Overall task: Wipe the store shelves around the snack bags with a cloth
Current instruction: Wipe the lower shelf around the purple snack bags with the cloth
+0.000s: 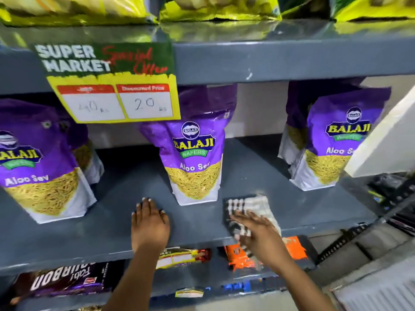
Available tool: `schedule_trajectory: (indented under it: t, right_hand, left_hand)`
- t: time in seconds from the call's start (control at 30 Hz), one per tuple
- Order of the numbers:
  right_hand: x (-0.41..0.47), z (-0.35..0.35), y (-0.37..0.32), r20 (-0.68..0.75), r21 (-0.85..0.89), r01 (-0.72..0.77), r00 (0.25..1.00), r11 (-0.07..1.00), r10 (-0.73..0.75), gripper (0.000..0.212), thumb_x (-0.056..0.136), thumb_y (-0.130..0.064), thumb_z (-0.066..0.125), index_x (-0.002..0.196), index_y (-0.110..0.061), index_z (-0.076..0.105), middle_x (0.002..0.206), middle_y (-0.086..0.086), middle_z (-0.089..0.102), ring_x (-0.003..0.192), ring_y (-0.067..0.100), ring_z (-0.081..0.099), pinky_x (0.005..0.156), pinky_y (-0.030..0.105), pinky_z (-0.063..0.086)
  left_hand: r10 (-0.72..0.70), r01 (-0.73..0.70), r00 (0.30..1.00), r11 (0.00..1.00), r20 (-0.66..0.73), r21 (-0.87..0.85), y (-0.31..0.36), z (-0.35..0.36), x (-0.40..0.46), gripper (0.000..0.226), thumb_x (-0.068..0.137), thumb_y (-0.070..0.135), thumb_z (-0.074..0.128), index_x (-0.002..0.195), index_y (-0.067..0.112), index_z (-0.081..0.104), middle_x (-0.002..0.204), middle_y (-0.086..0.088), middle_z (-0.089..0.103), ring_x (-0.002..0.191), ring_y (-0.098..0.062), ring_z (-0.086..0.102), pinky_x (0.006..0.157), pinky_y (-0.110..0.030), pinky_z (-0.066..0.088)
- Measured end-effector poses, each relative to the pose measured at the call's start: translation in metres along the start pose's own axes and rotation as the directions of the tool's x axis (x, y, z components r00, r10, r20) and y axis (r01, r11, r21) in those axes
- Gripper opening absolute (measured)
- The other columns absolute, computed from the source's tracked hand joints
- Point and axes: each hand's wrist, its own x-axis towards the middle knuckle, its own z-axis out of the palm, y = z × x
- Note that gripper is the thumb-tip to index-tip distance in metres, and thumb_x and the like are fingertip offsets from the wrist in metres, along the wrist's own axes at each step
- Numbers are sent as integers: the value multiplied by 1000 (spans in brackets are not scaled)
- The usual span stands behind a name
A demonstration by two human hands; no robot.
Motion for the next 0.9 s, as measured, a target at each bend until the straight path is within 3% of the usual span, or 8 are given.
schedule_trajectory:
  t: [0.07, 0.13, 0.23, 0.3, 0.4, 0.47, 0.53, 0.9]
  right_hand:
    - [2, -17, -3, -42, 222, -107, 992, 969, 119, 39, 84, -23, 62, 122, -25, 57, 82, -8, 75, 69, -2, 66, 70, 6, 46]
    - [14, -35, -8, -193, 425, -117, 957, 898, 216, 36, 84, -12, 62, 118, -24, 60, 76, 0, 68, 52, 2, 54, 47, 1, 38]
    - [58, -57, -19, -441, 470, -1, 866, 883, 236, 39, 85, -13, 60, 122, -27, 56, 102, 3, 66, 81, 13, 58, 58, 6, 43]
    - [102, -65, -18, -454, 404, 43, 877, 914, 159, 45, 86, -17, 61, 129, -21, 49, 123, 7, 60, 101, 17, 55, 86, 19, 44]
    - [164, -59, -1, 37, 206, -76, 997, 976, 70, 69, 86, -40, 54, 143, -20, 22, 151, 8, 32, 140, 25, 28, 116, 42, 26]
    - [186, -50, 11, 286, -21, -153, 946, 988, 153, 70, 89, -43, 45, 145, -17, 13, 157, 8, 15, 144, 29, 16, 118, 44, 19]
    - [198, -46, 13, 327, -122, -149, 927, 981, 181, 60, 95, -35, 39, 146, -17, 12, 158, 10, 7, 144, 31, 13, 118, 43, 17]
    - [207, -26, 4, 87, -443, -259, 941, 858, 328, 53, 82, -43, 37, 132, -27, 40, 146, 1, 40, 134, 29, 33, 106, 48, 33]
  left_hand:
    - [-13, 13, 1000, 1000, -6, -11, 1, 0, 0, 62, 82, 28, 21, 133, -5, 33, 144, -25, 33, 133, -41, 27, 111, -50, 19]
    - [-21, 21, 1000, 1000, -7, -9, 2, 1, 1, 58, 86, 27, 22, 132, -6, 35, 142, -25, 35, 132, -41, 29, 110, -51, 21]
    - [-19, 19, 1000, 1000, -5, -7, 3, 0, 0, 64, 81, 30, 19, 133, -5, 34, 143, -24, 35, 133, -40, 28, 110, -49, 20]
    - [-25, 25, 999, 1000, 24, 1, 2, 0, 0, 63, 84, 31, 17, 137, -2, 27, 148, -19, 28, 136, -35, 22, 112, -44, 15]
    - [-19, 19, 1000, 1000, 21, 16, 1, 1, 1, 56, 90, 29, 19, 139, 1, 23, 150, -16, 24, 138, -32, 18, 114, -42, 13]
    - [-21, 20, 1000, 1000, 19, 14, 1, 0, 1, 62, 84, 31, 18, 137, 0, 27, 148, -18, 28, 137, -34, 22, 113, -44, 16]
    - [-20, 20, 1000, 1000, 6, 5, 0, 2, 2, 64, 81, 31, 20, 135, -2, 30, 146, -19, 32, 135, -36, 25, 112, -45, 18]
    - [-9, 9, 1000, 1000, -11, 17, -2, 4, 3, 62, 82, 30, 22, 133, -3, 34, 144, -21, 36, 133, -38, 29, 110, -47, 21]
